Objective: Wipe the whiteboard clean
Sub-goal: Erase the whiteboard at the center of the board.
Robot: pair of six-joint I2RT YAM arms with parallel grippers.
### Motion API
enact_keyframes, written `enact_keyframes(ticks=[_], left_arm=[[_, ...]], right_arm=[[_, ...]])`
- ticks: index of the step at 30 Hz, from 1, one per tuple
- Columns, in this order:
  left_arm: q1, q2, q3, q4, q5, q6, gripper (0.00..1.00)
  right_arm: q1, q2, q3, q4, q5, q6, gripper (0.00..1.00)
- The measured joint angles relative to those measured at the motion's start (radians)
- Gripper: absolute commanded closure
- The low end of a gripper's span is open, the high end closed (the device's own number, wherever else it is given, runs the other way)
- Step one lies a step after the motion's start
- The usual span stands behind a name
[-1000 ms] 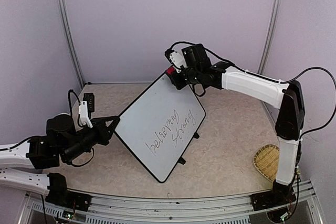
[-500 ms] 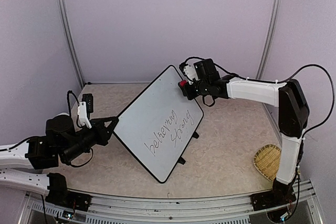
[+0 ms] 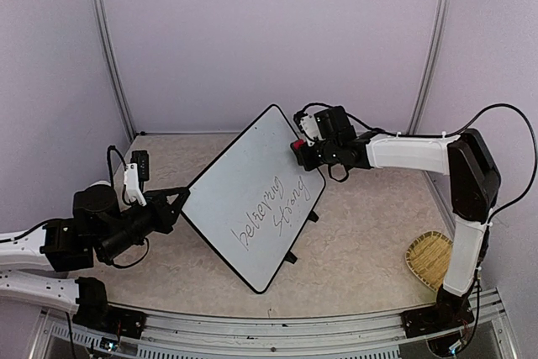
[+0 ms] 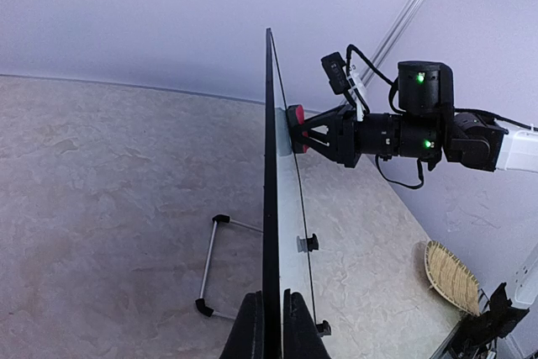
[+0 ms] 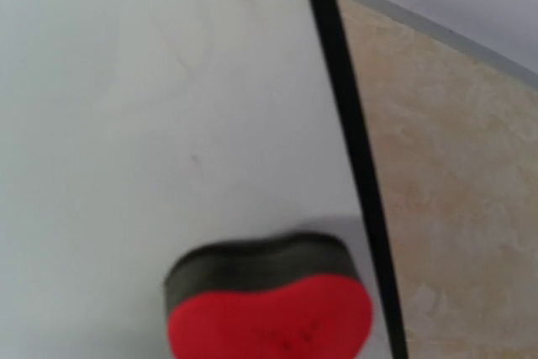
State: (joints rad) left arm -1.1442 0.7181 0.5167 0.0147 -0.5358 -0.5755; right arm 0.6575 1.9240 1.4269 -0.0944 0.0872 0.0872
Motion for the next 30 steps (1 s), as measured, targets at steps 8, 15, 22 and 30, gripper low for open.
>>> enact_keyframes(ticks=[8,15,22,30], left_arm=[[0.0,0.0,0.0,0.001,0.001,0.0,1.0],[0.0,0.002,0.0,0.001,0.004,0.001,1.0],[0.0,0.002,0.0,0.001,0.0,0.0,1.0],[0.0,0.005,0.0,0.001,0.0,0.0,1.0]], right_arm=[[0.0,0.029,0.138,-0.115,-0.002,0.007,0.81],[0.0,0.138,0.432,-0.225,0.021,-0.011,0.81],[0.001,0.218,0.584,-0.314,0.06,-0.026,0.8],[0.013,0.233,0.62,-0.341,0.111,-0.072,0.8]])
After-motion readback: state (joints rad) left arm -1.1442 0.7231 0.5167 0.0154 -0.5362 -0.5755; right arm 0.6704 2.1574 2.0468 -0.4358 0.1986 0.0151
